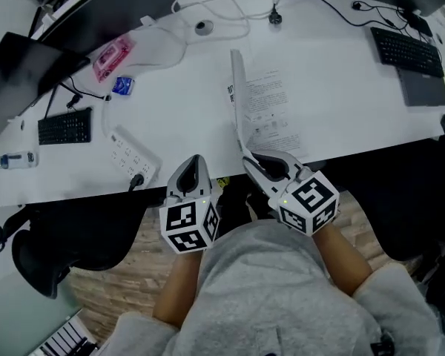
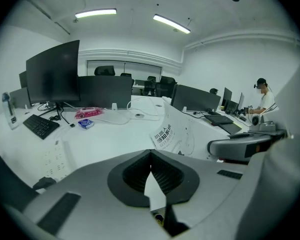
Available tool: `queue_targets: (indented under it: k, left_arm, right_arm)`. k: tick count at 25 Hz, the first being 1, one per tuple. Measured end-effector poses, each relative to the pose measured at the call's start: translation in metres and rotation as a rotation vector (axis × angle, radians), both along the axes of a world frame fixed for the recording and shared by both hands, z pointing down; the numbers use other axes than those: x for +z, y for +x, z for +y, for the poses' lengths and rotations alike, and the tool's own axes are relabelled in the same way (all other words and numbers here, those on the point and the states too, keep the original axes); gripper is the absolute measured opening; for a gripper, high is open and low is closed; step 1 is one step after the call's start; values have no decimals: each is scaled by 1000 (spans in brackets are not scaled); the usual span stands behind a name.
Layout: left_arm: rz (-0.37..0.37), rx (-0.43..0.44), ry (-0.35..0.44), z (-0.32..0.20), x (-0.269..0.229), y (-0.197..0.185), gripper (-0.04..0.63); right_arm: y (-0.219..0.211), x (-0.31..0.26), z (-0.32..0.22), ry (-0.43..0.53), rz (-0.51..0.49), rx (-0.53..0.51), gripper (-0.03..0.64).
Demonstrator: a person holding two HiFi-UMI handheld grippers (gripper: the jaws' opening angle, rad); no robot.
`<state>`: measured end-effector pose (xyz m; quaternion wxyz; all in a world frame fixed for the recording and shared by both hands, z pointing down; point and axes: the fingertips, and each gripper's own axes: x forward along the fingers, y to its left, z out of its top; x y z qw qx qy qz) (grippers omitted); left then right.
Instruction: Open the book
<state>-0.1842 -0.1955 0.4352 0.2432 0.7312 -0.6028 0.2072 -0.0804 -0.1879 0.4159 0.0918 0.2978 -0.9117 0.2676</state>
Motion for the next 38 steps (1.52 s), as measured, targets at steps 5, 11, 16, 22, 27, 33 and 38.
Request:
queue_targets:
  k: [5, 11, 16, 22, 27, 33, 38]
  left_arm:
    - [6, -63, 44, 7, -18, -21, 8]
    - [0, -137, 70, 16, -27, -49, 8]
    - [-7, -165, 70, 21, -30, -63, 8]
    - [-14, -179, 61, 25, -27, -69, 8]
    - [-17, -184, 63, 25, -28, -71, 8]
    - [-17, -183, 69, 22, -32, -73, 9]
    - [-13, -191, 72, 19, -29, -77, 8]
  right_arm:
    - [-37, 1, 9, 29, 26, -126, 52]
    - [-71, 20, 14, 5, 41, -217, 52]
    - [-97, 44, 17, -43, 68, -256, 52]
    - [-123, 86, 21, -138, 133, -307, 52]
    - [-141, 118, 27, -263, 168, -334, 113]
    - [-154, 121, 34, -383, 141, -395, 187]
    - [-152, 113, 53, -432, 78, -435, 187]
